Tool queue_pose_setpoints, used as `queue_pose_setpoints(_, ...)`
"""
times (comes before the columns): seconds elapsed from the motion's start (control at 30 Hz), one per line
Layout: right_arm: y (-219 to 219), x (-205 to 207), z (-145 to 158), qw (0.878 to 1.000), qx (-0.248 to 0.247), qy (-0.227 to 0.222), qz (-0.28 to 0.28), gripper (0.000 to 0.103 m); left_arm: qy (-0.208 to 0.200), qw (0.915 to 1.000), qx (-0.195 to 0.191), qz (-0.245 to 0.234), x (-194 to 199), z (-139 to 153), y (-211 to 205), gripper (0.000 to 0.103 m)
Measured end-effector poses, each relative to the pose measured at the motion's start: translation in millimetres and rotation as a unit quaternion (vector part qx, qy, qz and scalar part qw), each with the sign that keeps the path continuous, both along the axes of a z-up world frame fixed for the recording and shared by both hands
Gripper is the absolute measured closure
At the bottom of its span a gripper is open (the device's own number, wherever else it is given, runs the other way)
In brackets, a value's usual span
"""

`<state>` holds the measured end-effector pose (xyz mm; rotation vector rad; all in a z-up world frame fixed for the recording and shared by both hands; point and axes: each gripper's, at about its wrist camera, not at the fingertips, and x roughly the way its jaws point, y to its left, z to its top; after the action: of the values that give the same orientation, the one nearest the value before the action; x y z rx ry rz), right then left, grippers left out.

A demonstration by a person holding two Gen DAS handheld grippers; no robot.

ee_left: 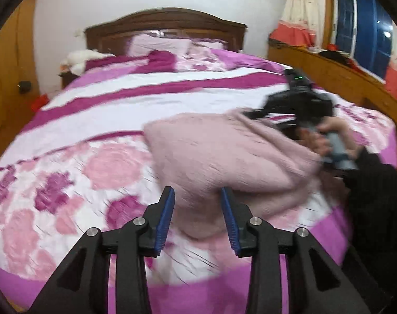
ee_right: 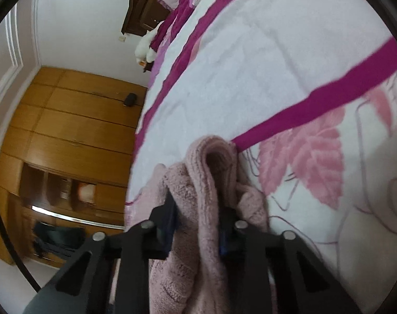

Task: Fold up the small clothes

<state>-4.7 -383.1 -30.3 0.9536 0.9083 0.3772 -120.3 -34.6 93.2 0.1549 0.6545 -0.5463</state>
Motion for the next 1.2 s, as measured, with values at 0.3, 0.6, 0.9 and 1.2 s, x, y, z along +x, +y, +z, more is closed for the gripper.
queue_pose_setpoints(0.3, 1, -50, 90, 0.961, -0.25, -0.048, -0.111, 0.038, -0.088, 0.9932, 0.075, -0.013, -6, -31, -20, 0.079)
queue_pose_setpoints(0.6, 88, -34, 62, 0.958, -0.288, 0.008, 0.008, 0.033, -0.082, 0.9946, 0.064, 0.003, -6, -38, -21, 0.079)
queue_pose_setpoints(0.9, 39, -63, 90, 0.97, -0.232, -0.016, -0.065, 0.094, -0.024, 0.9995, -0.001, 0.019, 7, -39, -3, 0.094)
queue_pose_setpoints(1.2, 11, -85, 51, 0.944, -0.286, 0.118, -0.114, 0.101, 0.133, 0.9724, -0.158, 0.108, 27, -48, 44, 0.103)
